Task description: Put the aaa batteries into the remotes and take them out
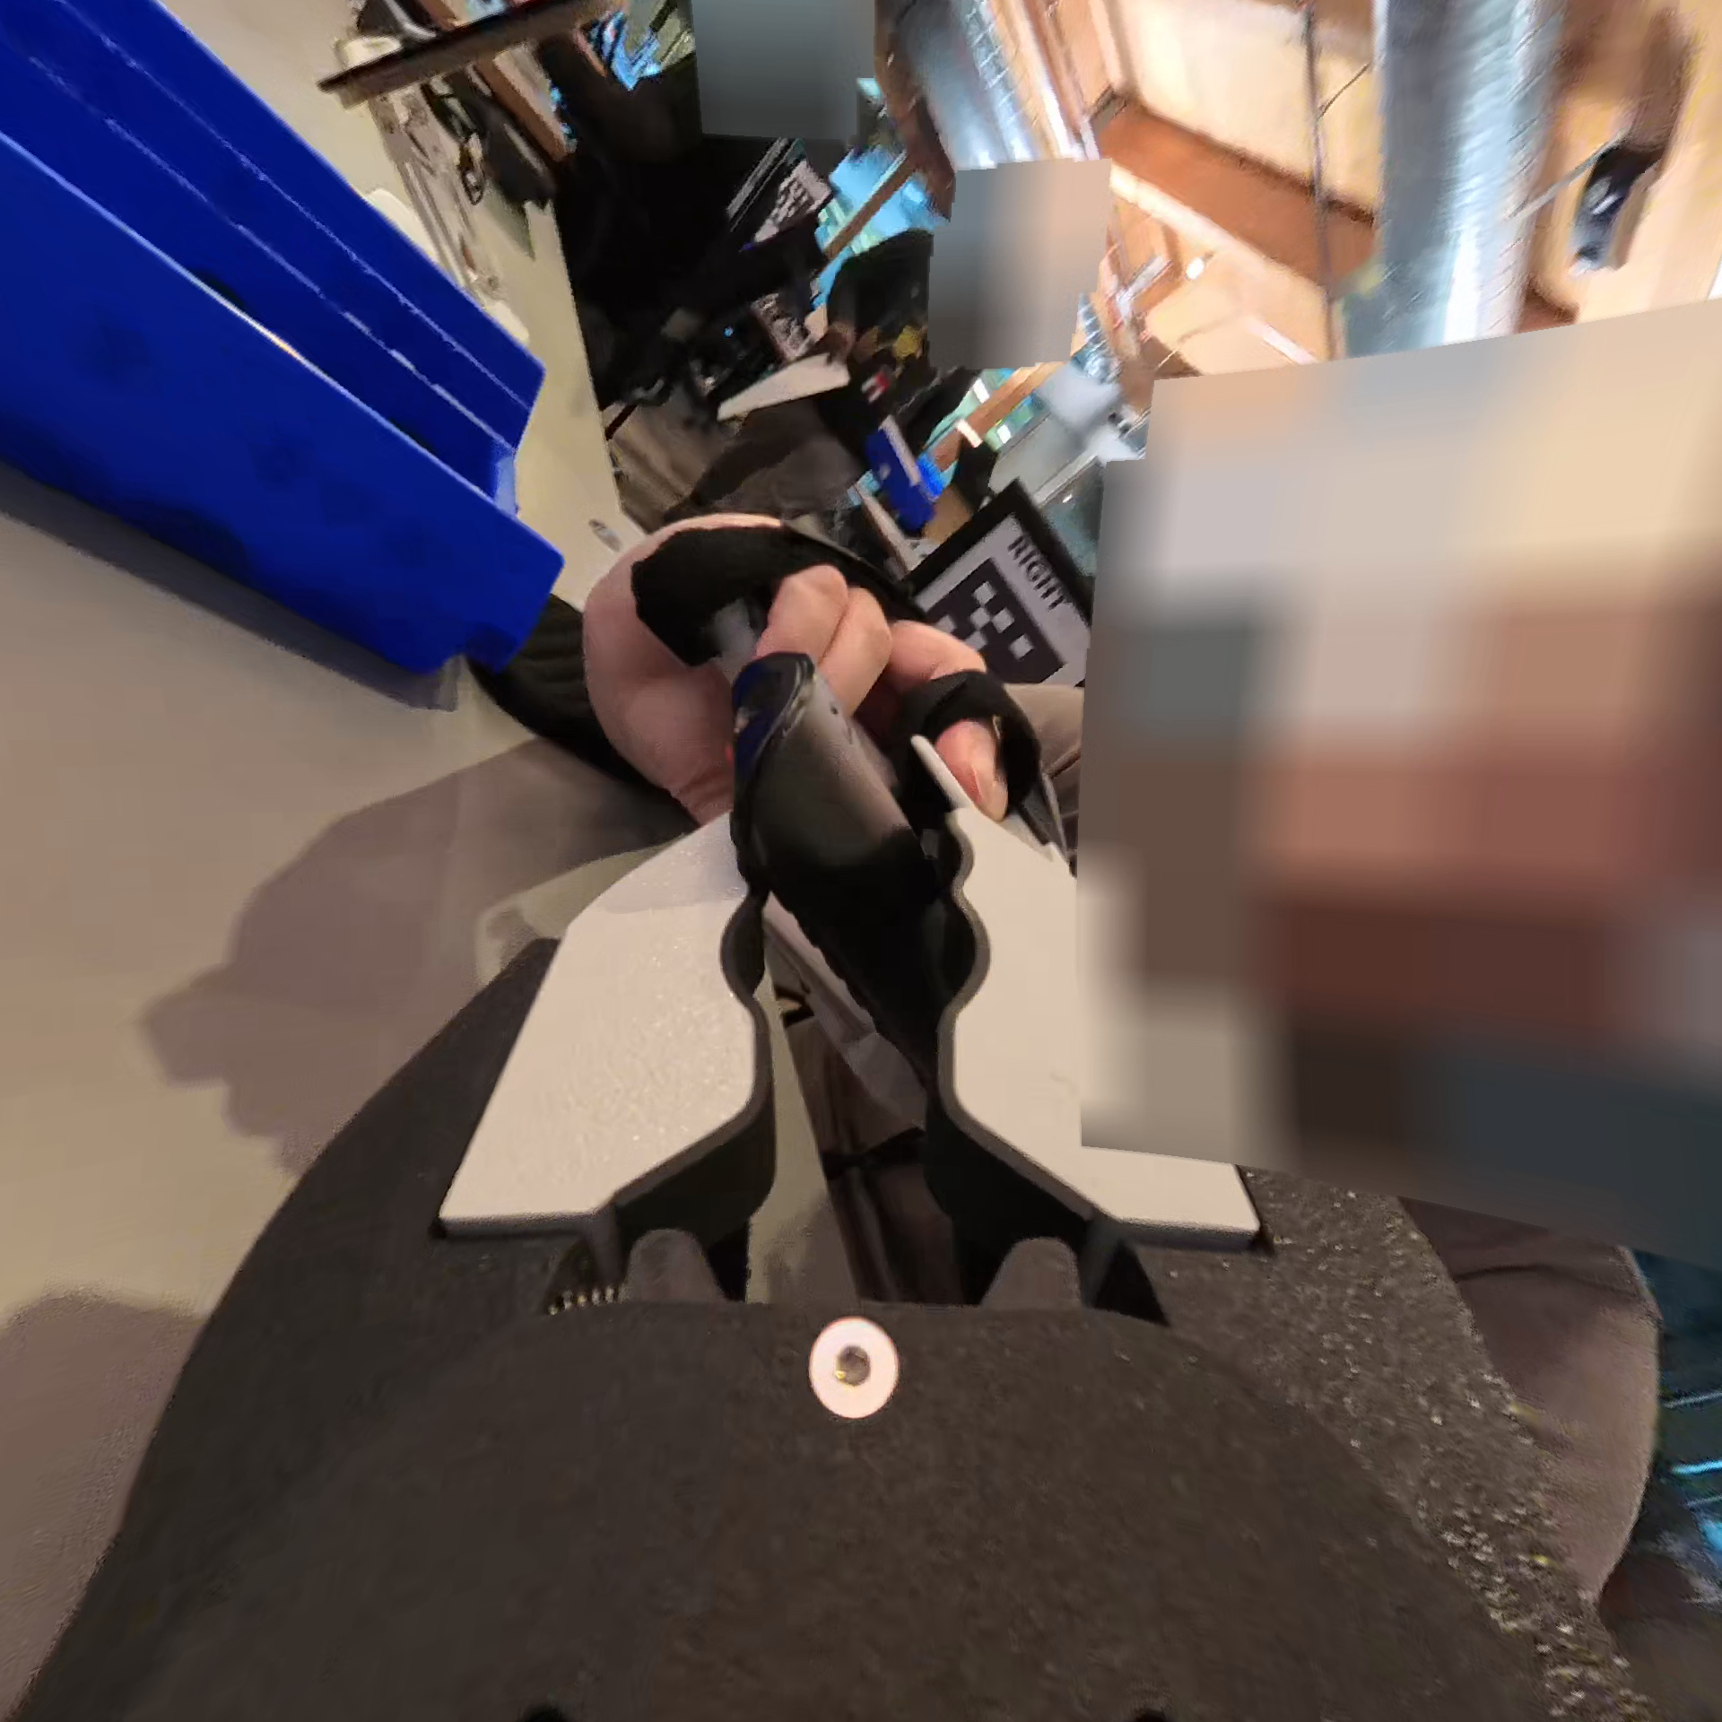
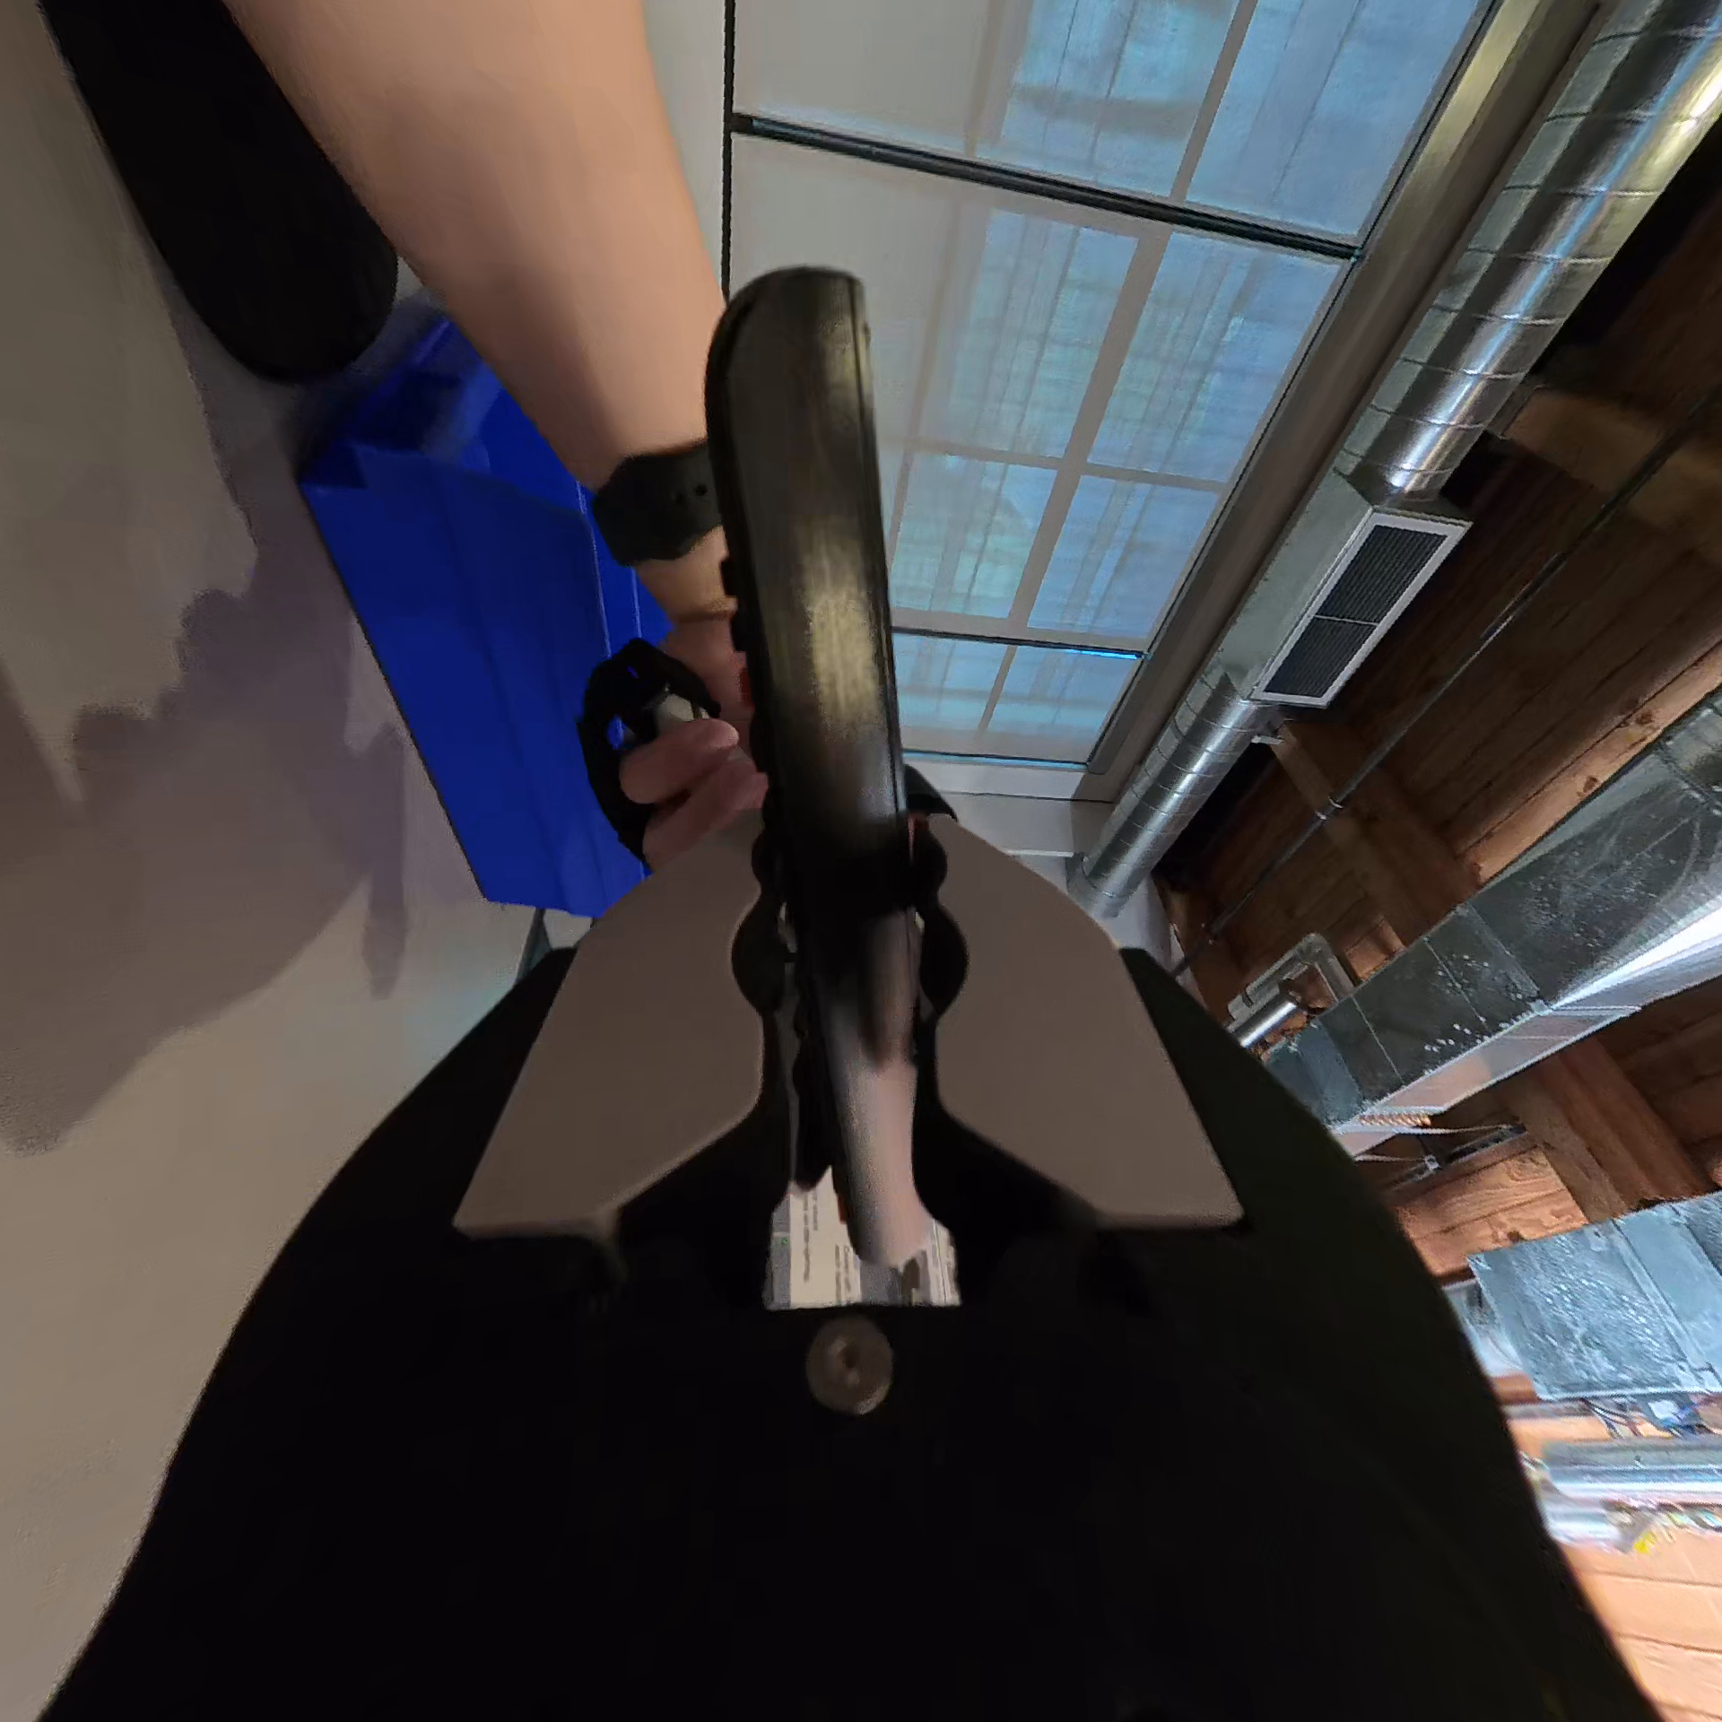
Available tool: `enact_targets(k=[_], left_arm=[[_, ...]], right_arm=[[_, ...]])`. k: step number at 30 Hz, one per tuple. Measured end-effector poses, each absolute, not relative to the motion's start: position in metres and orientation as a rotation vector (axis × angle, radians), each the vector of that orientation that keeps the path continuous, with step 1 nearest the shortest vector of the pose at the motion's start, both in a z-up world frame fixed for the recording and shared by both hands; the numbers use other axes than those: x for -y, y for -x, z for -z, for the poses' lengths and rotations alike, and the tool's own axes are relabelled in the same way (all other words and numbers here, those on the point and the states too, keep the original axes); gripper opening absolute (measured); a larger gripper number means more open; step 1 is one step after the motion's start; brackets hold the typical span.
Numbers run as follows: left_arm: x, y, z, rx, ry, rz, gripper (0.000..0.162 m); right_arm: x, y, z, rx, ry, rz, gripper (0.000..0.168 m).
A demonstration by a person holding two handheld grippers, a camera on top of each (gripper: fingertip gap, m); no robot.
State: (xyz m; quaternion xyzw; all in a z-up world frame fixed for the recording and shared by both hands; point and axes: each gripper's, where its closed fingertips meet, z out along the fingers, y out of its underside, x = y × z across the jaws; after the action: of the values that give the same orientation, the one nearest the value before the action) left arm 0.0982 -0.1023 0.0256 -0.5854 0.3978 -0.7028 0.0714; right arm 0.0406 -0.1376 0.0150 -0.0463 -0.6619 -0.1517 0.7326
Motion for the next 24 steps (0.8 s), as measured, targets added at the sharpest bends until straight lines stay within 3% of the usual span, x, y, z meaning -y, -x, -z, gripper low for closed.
enact_targets(k=[12, 18, 24], left_arm=[[0.087, -0.095, -0.042, -1.052, 1.656, 2.196, 0.032], [0.044, -0.069, -0.058, -0.897, 1.599, 1.838, 0.040], [0.028, -0.068, -0.055, -0.798, 1.670, 1.672, 0.064]], right_arm=[[0.122, -0.041, -0.021, 1.397, 0.153, 0.441, 0.029], [0.093, -0.062, -0.040, 1.329, 0.229, 0.556, 0.025], [0.004, -0.128, -0.072, 1.109, 0.613, 0.879, 0.025]])
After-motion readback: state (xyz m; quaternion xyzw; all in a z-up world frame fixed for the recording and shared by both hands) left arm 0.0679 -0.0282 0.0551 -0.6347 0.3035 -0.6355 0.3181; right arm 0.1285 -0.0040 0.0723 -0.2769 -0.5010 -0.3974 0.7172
